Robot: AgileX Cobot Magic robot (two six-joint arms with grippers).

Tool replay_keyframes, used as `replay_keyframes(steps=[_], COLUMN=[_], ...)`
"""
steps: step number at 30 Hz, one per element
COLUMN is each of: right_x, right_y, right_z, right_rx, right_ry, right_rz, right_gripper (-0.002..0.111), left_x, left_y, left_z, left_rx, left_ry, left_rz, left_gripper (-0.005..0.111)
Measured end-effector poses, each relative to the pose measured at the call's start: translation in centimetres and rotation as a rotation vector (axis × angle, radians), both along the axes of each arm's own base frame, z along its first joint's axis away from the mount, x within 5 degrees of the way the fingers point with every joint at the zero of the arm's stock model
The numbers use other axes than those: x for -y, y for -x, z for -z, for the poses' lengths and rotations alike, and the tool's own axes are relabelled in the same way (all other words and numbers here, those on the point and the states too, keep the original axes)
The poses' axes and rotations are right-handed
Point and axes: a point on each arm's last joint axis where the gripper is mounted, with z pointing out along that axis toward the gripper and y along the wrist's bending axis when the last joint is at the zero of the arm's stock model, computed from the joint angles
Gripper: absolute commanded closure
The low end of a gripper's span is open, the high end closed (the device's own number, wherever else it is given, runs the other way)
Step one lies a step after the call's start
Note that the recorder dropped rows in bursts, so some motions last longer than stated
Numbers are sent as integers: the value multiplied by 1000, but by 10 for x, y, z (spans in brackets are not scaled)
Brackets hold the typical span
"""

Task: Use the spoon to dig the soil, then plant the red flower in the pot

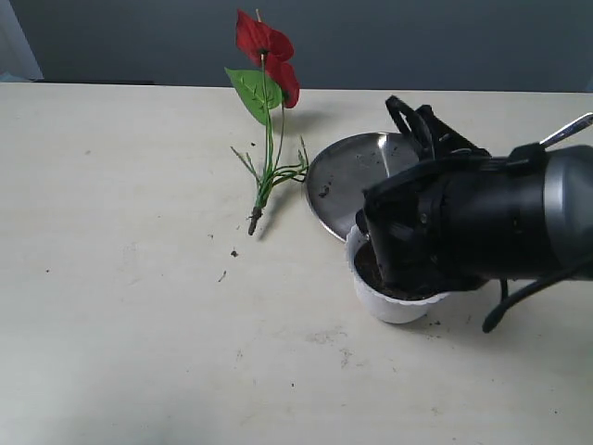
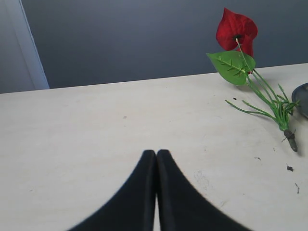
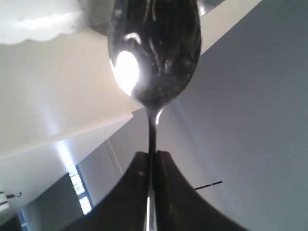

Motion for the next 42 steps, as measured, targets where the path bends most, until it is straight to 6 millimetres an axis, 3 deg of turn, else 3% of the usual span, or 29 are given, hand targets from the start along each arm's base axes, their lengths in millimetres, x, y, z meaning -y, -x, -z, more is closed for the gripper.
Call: replay_keyframes(steps=[7, 14, 27, 42], right_x=[6, -11, -30, -39], right_y=[5, 21, 29, 34], right_z=[10, 12, 57, 56], right_rx=[-3, 7, -29, 7], right_ry=[89, 108, 294, 297], right_rz=[-62, -158, -242, -307], right_gripper=[109, 109, 109, 109], left_x=[0, 0, 0, 0], left_y=[0, 0, 0, 0], left_z=[0, 0, 0, 0], left_rx=[0, 0, 0, 0], left_ry=[0, 0, 0, 0], left_rz=[0, 0, 0, 0], left_gripper=[106, 106, 106, 106])
